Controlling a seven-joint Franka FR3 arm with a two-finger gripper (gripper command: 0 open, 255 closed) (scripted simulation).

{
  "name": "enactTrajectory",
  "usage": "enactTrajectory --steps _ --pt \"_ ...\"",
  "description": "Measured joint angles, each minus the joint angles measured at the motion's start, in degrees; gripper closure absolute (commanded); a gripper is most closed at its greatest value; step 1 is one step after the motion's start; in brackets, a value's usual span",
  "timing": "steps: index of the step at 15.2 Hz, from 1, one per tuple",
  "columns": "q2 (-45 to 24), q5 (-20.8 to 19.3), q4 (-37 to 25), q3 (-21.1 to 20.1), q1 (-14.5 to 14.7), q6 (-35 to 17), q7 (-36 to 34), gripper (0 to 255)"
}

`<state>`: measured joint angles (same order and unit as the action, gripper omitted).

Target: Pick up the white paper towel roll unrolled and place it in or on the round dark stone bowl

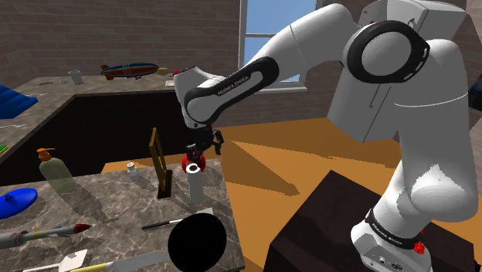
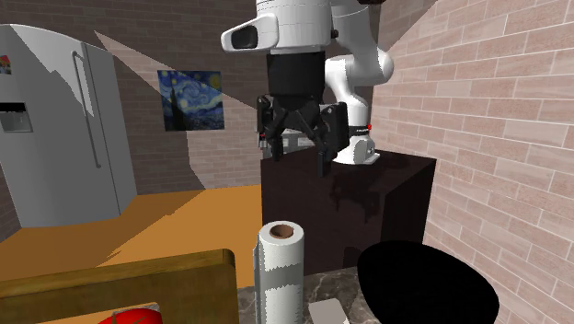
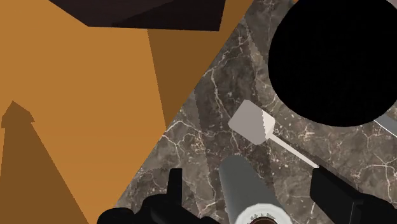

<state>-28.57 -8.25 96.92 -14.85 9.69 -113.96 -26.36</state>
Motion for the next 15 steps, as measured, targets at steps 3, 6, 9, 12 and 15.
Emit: enactTrajectory --steps 3,6,9,12,15 --pt "-7.7 -1.3 -9.2 0.9 1.6 2.0 -0.9 0" --pt "-15.6 -2.2 -19.3 1.6 3.8 4.6 -2.0 0" --pt "-17.7 -2.5 -20.3 1.8 4.2 3.5 -2.4 0" --pt "-18.7 -2.8 -19.5 2.0 4.3 1.8 -2.7 0" --pt "-19.2 -2.9 -18.6 2.1 4.2 0.4 -2.7 0"
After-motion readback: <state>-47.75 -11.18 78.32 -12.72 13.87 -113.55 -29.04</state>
